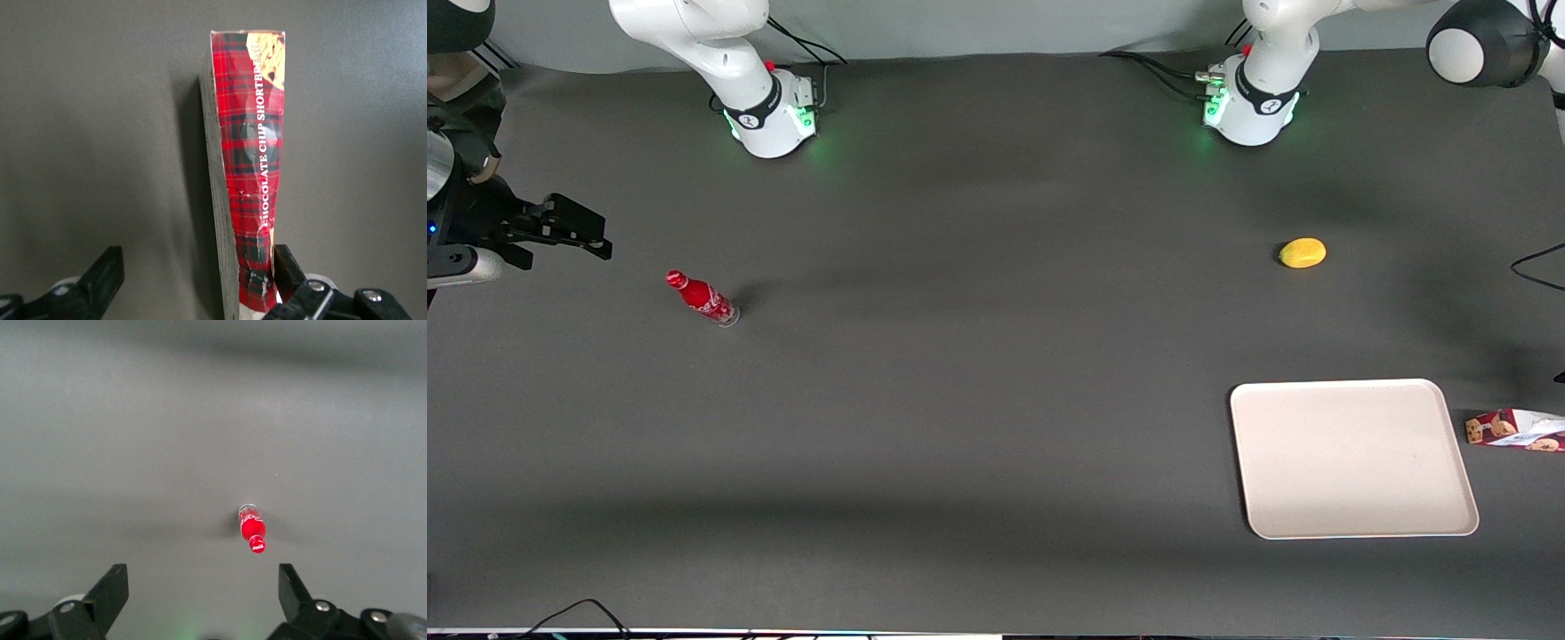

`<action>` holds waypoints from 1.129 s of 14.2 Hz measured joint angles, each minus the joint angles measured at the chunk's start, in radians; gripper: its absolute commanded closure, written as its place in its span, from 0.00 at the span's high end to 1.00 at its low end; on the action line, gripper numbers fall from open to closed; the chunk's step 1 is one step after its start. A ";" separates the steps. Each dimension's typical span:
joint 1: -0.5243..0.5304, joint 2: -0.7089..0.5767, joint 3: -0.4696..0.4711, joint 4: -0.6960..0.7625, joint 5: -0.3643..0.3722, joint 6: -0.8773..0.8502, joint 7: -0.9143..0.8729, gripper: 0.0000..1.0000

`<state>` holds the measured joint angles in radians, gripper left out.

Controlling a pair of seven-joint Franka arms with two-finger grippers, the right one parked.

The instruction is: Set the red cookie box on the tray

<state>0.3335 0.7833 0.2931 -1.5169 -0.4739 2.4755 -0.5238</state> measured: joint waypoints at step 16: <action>-0.001 0.118 -0.019 0.110 -0.047 0.056 -0.003 0.00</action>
<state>0.3328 0.9011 0.2740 -1.4073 -0.5210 2.5313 -0.5265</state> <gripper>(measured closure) 0.718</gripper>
